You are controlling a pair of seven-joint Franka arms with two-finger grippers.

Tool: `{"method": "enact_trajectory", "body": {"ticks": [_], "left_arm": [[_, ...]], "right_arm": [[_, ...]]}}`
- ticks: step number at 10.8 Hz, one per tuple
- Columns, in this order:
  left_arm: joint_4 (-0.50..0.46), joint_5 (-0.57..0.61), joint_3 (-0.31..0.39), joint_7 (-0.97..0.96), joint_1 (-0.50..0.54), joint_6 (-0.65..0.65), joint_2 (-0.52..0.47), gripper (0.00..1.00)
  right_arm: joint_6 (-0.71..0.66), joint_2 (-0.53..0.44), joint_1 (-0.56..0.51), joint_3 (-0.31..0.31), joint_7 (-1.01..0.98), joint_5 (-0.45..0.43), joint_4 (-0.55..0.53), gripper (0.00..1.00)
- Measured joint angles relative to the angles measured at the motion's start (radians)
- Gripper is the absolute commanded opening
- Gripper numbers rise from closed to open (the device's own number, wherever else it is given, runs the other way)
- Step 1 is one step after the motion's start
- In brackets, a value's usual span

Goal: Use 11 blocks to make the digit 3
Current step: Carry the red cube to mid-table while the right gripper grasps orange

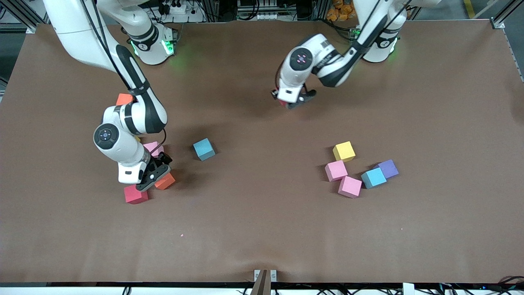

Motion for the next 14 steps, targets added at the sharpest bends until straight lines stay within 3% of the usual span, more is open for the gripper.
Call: {"method": "enact_trajectory", "body": {"ticks": [1,2,3,4,6,11,14], "left_arm": [[0.039,0.043,0.0,0.03,-0.041,-0.001,0.026,0.0],[0.072,0.088,0.0,0.05,-0.08,-0.001,0.059,0.0],[0.096,0.127,0.001,0.06,-0.107,-0.001,0.092,0.0],[0.113,0.167,0.001,0.07,-0.125,-0.001,0.126,0.0],[0.135,0.215,0.002,0.089,-0.137,-0.001,0.183,0.0],[0.205,0.219,0.027,0.119,-0.16,-0.07,0.246,0.0],[0.257,0.236,0.036,0.122,-0.183,-0.136,0.272,0.0]], "right_arm": [[0.002,0.023,-0.002,0.0,-0.02,0.008,0.01,1.0],[0.003,0.045,-0.005,-0.001,-0.037,0.015,0.019,0.91],[0.003,0.059,-0.009,0.0,-0.044,0.025,0.024,0.6],[-0.002,0.065,-0.011,0.001,-0.052,0.037,0.025,0.49],[-0.025,0.064,-0.01,0.011,-0.054,0.057,0.037,0.4],[-0.053,0.05,-0.01,0.026,-0.115,0.07,0.07,0.39],[-0.16,0.006,-0.01,0.029,-0.195,0.071,0.083,0.4]]}}
